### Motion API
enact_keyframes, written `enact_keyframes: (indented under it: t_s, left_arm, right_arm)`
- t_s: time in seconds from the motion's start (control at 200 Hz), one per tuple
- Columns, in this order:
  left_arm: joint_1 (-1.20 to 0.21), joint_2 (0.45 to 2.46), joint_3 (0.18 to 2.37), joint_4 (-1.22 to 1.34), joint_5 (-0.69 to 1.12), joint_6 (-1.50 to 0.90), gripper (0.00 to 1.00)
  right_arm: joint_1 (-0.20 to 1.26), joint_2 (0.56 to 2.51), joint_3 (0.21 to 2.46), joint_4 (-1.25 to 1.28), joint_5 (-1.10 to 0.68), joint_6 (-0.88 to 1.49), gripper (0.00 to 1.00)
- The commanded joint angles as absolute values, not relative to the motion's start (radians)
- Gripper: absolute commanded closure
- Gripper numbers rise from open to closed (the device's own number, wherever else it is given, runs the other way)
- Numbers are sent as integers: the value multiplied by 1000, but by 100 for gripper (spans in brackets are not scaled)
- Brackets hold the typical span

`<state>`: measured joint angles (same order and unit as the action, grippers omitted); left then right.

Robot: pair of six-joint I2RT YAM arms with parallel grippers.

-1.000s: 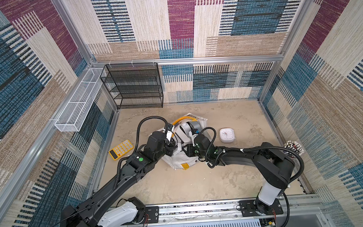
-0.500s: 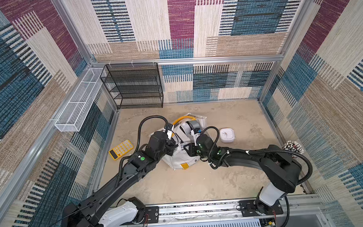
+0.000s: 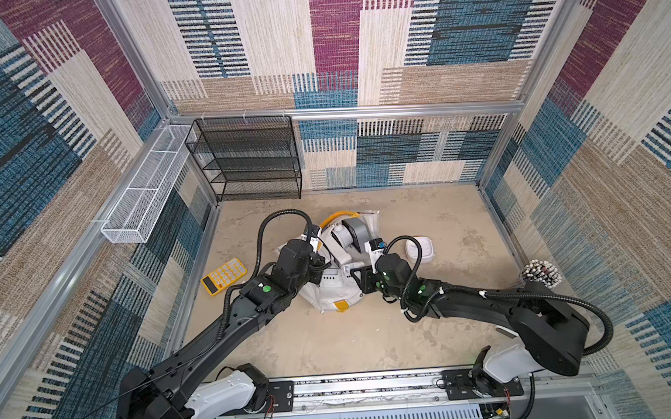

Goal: Take the alarm clock out of the canvas bag
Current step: Pick up the alarm from the canvas bag, then place the alarm at the center of the board.

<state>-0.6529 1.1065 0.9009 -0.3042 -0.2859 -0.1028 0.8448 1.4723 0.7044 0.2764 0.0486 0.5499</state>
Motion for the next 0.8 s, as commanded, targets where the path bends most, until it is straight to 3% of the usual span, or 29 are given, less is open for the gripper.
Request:
enact_keyframes:
  t_s: [0.0,0.521,0.791]
  left_arm:
    - [-652,1110,905,-310,-308,-130,100]
    - [-652,1099,895,-311,-311,-133,100]
    - [-652,1084,886,-311,-315,-135,100]
  right_arm:
    - [846,1423,660,388,58,504,72]
    - [838,1126,444,503,149,441,68]
    - [747,954,337,515,106,492,66]
